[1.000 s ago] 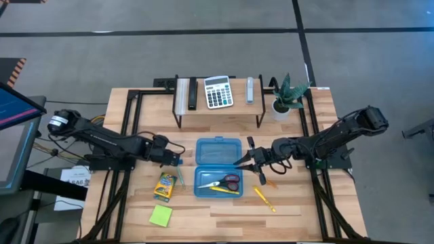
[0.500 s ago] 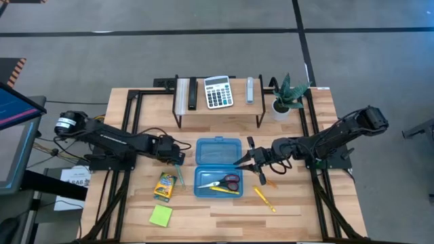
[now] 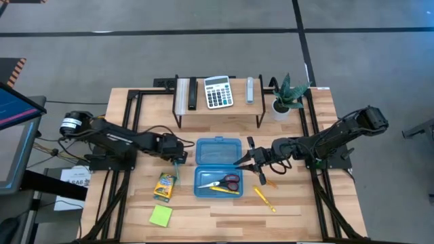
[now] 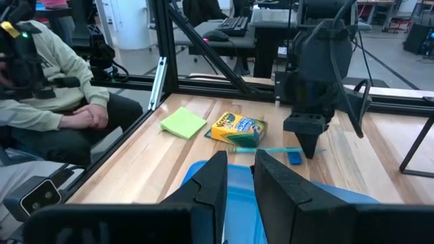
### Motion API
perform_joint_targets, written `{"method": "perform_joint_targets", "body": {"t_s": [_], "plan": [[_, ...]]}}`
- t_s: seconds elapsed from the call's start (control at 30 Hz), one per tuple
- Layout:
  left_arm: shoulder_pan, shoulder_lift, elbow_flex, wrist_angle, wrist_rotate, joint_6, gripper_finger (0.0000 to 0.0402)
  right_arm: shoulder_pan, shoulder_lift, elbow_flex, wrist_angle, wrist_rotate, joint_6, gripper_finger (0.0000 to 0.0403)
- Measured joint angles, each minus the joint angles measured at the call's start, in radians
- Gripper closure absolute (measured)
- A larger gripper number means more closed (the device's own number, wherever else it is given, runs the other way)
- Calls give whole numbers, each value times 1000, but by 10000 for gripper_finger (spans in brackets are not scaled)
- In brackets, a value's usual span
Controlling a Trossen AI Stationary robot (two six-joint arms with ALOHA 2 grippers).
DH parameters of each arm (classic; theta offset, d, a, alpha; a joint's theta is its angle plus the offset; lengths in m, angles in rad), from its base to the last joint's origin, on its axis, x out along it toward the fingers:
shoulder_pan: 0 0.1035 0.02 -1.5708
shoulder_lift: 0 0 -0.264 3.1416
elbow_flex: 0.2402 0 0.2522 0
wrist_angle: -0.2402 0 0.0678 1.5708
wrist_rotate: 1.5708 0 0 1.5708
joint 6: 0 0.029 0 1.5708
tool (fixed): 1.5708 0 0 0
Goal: Pack school essentials
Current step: Put the blue pencil into the blue supply box
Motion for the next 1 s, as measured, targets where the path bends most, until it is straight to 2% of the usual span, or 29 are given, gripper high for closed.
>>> {"method": "perform_joint_targets", "body": {"t_s": [0.1, 0.47, 0.63, 0.8, 1.0], "plan": [[3, -1, 22, 28, -44, 24, 391, 0, 0, 0, -3, 0, 1, 310], [2, -1, 94, 17, -46, 120, 399, 0, 0, 0, -13, 1, 0, 310], [2, -1, 199, 1, -36, 204, 401, -6, 0, 0, -13, 1, -1, 310], [-8, -2, 355, -87, -46, 287, 401, -1, 0, 0, -11, 1, 2, 310], [-35, -3, 455, -5, -70, 427, 401, 21, -56, 0, -40, 0, 1, 310]]}}
